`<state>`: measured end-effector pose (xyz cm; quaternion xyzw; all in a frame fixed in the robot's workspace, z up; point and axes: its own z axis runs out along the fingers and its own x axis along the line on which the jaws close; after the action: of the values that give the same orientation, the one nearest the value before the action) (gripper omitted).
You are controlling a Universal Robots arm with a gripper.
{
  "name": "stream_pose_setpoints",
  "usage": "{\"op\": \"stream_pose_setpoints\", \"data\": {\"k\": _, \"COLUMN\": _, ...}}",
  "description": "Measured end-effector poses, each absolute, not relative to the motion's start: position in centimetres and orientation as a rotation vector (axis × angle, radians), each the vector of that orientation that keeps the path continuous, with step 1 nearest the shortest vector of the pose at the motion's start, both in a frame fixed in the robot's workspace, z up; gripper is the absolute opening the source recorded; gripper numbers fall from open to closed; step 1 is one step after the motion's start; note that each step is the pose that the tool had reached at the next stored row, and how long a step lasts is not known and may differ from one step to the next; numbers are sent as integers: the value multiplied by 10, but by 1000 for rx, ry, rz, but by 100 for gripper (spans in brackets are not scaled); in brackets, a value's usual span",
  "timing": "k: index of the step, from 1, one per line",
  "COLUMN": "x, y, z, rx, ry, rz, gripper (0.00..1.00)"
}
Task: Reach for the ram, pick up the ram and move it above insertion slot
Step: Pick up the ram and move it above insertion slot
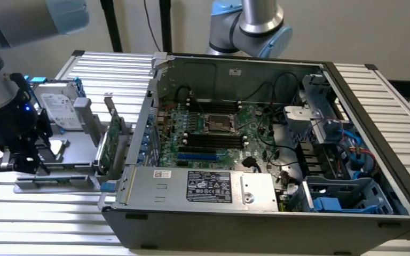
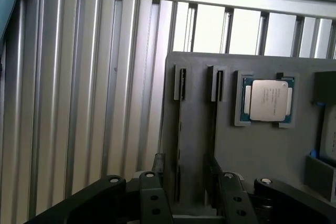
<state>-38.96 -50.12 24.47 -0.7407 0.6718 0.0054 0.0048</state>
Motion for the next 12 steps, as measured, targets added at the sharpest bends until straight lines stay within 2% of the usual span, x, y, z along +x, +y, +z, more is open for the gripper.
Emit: {"op": "stream_pose_setpoints", "data": {"k": 12, "x": -389, "y": -501, "z": 223, "rx": -2328, "ry": 2096, "rz": 17, "gripper": 42}}
